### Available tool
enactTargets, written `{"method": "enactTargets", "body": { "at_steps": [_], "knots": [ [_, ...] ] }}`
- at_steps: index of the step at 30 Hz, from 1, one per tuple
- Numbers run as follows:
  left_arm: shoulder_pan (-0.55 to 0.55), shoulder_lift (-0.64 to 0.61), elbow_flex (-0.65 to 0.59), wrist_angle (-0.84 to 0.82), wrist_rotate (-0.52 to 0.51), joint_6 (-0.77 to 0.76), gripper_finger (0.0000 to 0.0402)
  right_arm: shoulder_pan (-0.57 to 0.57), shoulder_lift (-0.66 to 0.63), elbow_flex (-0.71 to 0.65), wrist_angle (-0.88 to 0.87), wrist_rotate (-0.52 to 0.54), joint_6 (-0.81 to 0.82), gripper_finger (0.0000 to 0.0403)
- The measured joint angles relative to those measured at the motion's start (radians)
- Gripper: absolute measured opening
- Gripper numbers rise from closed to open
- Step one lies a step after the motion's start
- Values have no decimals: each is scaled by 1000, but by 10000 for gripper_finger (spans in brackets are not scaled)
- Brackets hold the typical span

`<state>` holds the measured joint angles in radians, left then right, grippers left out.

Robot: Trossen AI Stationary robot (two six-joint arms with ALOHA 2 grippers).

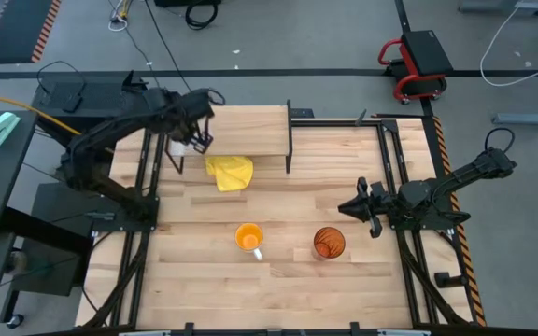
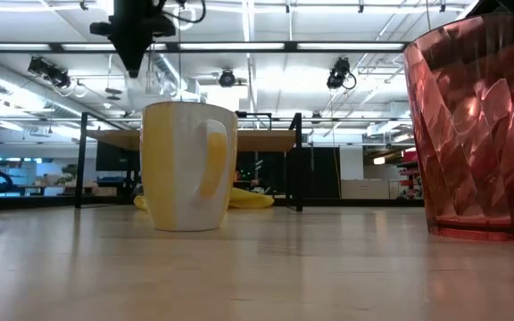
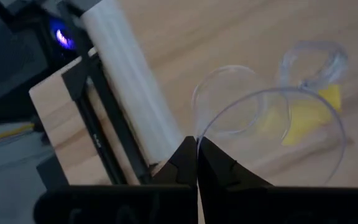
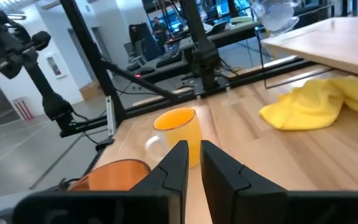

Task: Stack small to large cups/mugs on shelf
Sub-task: Put the transparent mug on the shelf

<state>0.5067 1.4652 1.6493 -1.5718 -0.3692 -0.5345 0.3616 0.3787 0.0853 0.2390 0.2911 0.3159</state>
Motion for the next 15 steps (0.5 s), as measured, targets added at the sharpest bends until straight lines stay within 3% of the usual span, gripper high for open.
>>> {"method": "enactTargets", "body": {
  "at_steps": [5,15],
  "knots": [
    [92,1,0,1,26,50,4,0,0,0,-1,1,-6,49],
    [171,8,0,16,49,102,4,-11,0,0,-6,1,-39,50]
  ]
}}
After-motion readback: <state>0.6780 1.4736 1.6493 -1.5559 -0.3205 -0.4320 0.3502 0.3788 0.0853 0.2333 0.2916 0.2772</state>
